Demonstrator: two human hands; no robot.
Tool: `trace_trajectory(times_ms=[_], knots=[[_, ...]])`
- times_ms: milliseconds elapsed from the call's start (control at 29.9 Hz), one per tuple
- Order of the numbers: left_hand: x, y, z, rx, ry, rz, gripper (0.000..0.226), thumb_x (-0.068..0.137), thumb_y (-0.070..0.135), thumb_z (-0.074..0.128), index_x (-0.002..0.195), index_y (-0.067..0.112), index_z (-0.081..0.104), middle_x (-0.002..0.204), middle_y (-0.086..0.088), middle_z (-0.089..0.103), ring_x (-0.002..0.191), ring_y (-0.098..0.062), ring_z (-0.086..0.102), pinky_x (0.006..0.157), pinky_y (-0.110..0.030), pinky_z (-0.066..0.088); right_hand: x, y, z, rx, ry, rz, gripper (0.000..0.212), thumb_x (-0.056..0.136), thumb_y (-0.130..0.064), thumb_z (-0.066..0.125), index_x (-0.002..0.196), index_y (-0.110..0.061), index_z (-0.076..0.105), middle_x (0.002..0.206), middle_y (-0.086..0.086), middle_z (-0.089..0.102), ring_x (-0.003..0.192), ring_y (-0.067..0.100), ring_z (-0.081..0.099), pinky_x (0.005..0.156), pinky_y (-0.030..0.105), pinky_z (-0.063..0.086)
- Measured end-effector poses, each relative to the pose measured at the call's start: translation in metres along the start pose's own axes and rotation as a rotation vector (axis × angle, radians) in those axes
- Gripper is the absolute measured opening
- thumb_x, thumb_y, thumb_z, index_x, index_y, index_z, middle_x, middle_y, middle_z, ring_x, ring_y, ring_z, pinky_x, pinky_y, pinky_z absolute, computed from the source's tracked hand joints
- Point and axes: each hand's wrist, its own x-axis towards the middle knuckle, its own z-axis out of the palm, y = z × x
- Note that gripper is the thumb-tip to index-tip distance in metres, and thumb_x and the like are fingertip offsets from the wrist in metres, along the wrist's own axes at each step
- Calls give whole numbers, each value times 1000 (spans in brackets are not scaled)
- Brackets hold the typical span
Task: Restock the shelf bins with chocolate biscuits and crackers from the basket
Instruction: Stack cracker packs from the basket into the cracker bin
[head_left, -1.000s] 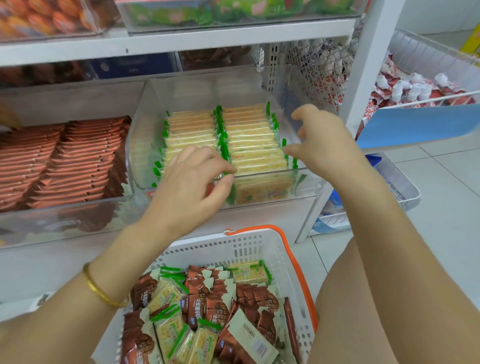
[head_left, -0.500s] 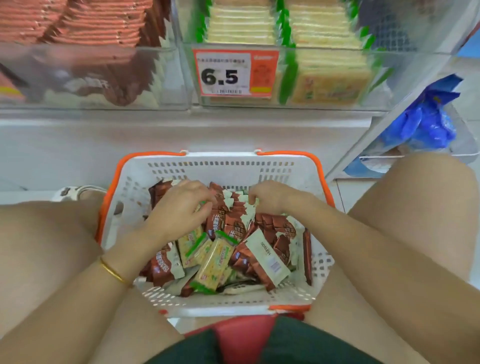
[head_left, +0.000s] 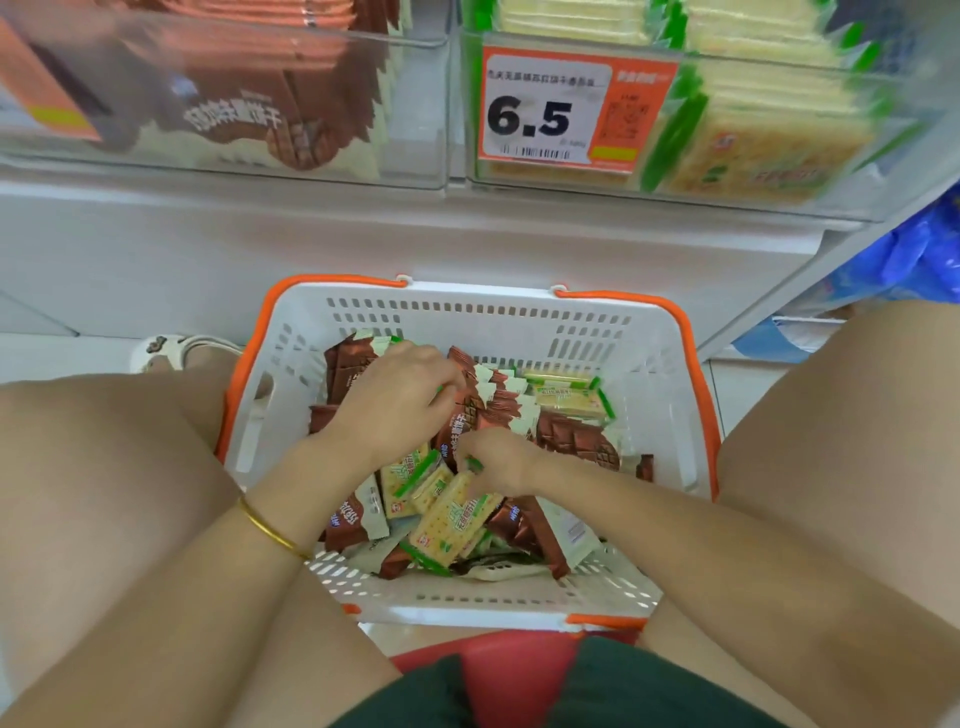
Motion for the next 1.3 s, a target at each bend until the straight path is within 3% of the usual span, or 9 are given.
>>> trace_trajectory(times_ms=[134, 301, 501, 668, 769, 936, 1069, 1170, 1303], knots=[[0, -1, -1, -16, -65, -76, 25, 97, 26, 49, 113, 16, 65, 113, 0, 62, 111, -20, 48, 95, -32, 37, -19, 3, -42, 225, -5, 16, 29, 82, -12, 72, 99, -15, 50, 82, -1, 50, 53, 18, 53, 53, 27, 45], [-15, 1, -17, -185, -202, -153, 37, 93, 37, 54, 122, 15, 59, 118, 2, 61, 105, -9, 53, 92, -28, 43, -71, -5, -101, 474, 157, -25, 24, 84, -3, 68, 102, -7, 53, 74, -1, 54, 48, 5, 54, 55, 25, 46], [-12, 30, -71, -518, -100, -189, 12, 86, 24, 67, 97, 21, 66, 92, 3, 68, 85, -8, 65, 79, -24, 53, -122, -20, -136, 702, 319, -105, 20, 86, 0, 64, 98, -11, 51, 74, 4, 56, 51, 9, 54, 48, 22, 44], [0, 49, -101, -424, -102, -104, 13, 84, 19, 70, 96, 21, 66, 81, 8, 66, 69, -3, 60, 61, -13, 45, -147, -32, -146, 848, 424, -133, 21, 88, 0, 60, 102, -11, 48, 85, 8, 56, 55, 7, 62, 46, 19, 47], [6, 64, -118, -421, -22, -45, 10, 86, 15, 67, 96, 18, 66, 81, 6, 65, 63, 5, 54, 60, -12, 43, -166, -44, -160, 777, 503, -128, 39, 80, -2, 71, 111, -11, 49, 96, 8, 56, 79, 24, 70, 60, 31, 60], [12, 94, -144, -326, 161, 79, 10, 89, 20, 63, 99, 23, 65, 83, 14, 61, 70, 8, 54, 62, -14, 40, -193, -56, -187, 728, 686, -156, 35, 78, 0, 73, 103, -10, 52, 95, 6, 60, 80, 30, 69, 59, 33, 60], [23, 114, -158, -204, 267, 154, 20, 91, 23, 59, 110, 21, 66, 96, 10, 64, 86, -4, 56, 73, -13, 41, -214, -59, -205, 682, 781, -165, 32, 78, -1, 73, 99, -13, 53, 92, 1, 61, 79, 21, 71, 59, 34, 60], [39, 130, -179, -173, 478, 210, 33, 91, 20, 59, 123, 15, 59, 106, 9, 57, 96, -2, 50, 82, -14, 37, -227, -55, -235, 738, 908, -240, 35, 76, 1, 73, 99, -17, 53, 97, 5, 60, 77, 20, 71, 56, 35, 60], [74, 123, -204, 130, 666, 211, 41, 89, 28, 53, 125, 8, 55, 123, -9, 56, 117, -26, 48, 98, -33, 32, -208, -37, -293, 898, 1152, -209, 39, 76, 1, 74, 94, -24, 50, 111, 9, 55, 78, 19, 70, 59, 35, 59]])
